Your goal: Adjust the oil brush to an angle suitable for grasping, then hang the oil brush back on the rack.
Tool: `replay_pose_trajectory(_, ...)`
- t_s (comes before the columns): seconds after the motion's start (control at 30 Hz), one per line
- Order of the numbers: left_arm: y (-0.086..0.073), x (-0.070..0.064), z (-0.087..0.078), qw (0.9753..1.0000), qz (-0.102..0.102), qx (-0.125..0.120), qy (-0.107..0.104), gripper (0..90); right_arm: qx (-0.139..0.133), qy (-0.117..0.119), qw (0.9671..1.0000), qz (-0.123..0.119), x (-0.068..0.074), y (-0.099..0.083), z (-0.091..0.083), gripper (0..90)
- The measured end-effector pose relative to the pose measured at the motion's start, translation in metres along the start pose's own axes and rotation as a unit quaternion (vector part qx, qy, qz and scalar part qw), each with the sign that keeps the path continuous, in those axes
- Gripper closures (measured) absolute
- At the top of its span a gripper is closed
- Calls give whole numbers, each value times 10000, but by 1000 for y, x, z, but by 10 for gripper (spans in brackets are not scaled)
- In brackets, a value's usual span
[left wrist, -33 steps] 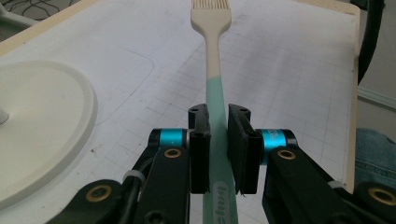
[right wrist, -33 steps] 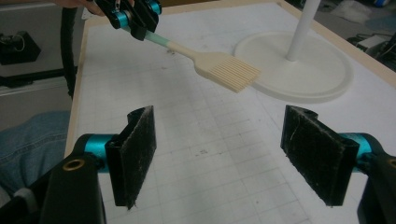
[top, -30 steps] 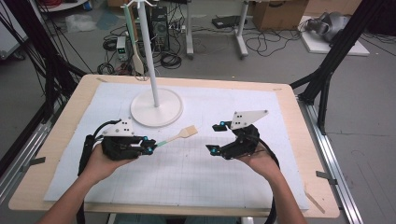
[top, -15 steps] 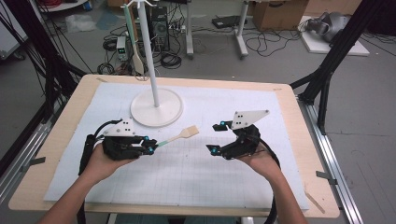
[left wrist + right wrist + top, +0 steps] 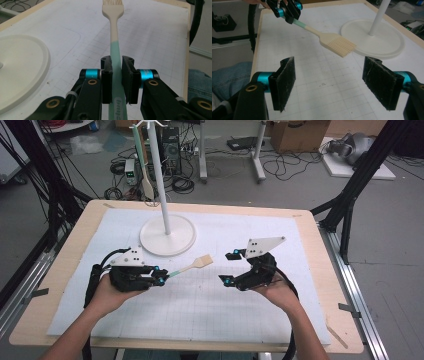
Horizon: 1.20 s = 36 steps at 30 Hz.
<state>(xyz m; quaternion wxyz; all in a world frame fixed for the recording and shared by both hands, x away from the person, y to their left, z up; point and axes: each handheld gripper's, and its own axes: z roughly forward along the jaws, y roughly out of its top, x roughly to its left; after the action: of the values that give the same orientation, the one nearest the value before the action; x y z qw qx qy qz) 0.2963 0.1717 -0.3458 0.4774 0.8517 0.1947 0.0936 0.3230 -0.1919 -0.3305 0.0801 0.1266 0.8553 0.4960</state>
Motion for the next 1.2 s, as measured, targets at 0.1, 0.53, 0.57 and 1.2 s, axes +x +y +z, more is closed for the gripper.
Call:
replay_pose_trajectory(0.1,1,0,0,10000,-11,5,2,789,2,1,10000,-27,0,1,0,259)
replay_pose_trajectory(0.53,0,0,0,10000,3,18,3,789,33,35,10000,-42,1,2,2,258)
replay_pose_trajectory(0.57,0,0,0,10000,-1,5,6,789,39,35,10000,-56,1,2,3,258)
replay_pose_trajectory(1.2,0,2,-1,10000,-6,6,-41,788,60,82,9999,-83,1,3,6,258)
